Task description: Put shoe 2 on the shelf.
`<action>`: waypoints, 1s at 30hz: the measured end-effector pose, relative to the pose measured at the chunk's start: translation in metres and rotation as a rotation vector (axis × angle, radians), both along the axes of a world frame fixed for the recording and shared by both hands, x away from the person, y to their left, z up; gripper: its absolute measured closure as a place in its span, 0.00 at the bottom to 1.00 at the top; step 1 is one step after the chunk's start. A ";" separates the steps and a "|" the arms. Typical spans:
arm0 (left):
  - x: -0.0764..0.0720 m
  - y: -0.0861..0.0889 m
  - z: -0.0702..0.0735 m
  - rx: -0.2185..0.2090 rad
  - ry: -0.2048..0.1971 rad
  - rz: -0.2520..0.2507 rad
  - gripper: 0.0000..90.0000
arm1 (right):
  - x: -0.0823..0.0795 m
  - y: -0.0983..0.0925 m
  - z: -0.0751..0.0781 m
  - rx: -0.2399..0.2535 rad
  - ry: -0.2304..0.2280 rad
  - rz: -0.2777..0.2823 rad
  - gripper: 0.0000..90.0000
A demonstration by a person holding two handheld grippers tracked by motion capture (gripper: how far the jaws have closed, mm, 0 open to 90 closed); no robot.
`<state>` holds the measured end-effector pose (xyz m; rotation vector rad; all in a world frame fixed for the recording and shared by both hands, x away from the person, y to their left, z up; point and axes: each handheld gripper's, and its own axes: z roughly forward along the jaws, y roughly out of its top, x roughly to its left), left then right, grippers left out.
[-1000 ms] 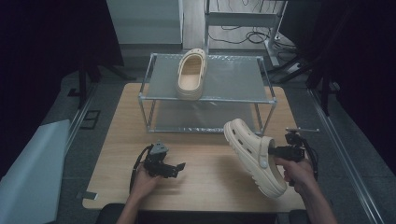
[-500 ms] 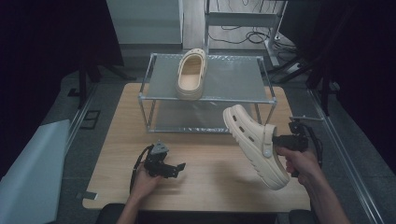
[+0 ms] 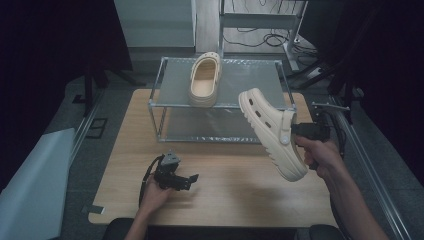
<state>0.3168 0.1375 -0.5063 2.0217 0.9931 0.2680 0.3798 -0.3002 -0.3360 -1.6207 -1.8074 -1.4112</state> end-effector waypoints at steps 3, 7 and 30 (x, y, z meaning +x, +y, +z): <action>0.000 0.000 0.000 -0.001 0.000 -0.001 0.00 | 0.008 0.004 0.004 0.013 0.007 -0.013 0.85; 0.000 0.000 0.000 -0.005 -0.001 -0.001 0.00 | 0.020 0.011 0.008 0.020 0.008 -0.027 0.85; 0.000 0.003 0.002 -0.023 -0.004 -0.001 0.00 | 0.074 0.032 0.016 0.031 0.026 -0.213 0.86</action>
